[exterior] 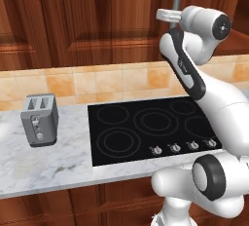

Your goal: Open the cabinet, retrieve the rolling pin, and place it next to the meat on the cutting board to prepare for tenderizing.

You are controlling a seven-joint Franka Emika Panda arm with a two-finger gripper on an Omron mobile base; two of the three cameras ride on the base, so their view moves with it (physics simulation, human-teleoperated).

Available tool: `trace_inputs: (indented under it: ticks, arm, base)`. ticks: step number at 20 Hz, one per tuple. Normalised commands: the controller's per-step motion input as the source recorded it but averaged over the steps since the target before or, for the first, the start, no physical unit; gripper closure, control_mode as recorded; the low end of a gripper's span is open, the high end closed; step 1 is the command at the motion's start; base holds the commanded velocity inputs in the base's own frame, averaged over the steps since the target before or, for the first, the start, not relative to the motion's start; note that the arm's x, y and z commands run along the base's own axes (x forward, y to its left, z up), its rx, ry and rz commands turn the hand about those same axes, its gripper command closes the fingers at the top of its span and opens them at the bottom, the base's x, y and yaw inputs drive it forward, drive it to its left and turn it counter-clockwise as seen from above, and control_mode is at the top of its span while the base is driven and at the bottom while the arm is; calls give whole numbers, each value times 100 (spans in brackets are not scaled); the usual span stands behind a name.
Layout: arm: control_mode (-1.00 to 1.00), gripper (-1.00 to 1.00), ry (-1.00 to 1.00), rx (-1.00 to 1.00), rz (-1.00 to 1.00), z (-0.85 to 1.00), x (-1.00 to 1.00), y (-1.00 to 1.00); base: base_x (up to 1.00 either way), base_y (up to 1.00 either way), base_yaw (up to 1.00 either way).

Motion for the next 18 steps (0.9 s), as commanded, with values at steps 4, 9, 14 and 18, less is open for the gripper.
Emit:
trace_inputs:
  ticks: [4,9,14,18]
  arm:
    - [-100,100,5,0,4,0,11,9]
    - [-100,100,2,0,3,0,9,4]
    - [-100,100,0,1,1,0,6,0]
    - [-100,100,0,0,1,0,0,0]
  base:
    - [0,0,0]
    - [0,0,0]
    - [0,0,0]
    - [0,0,0]
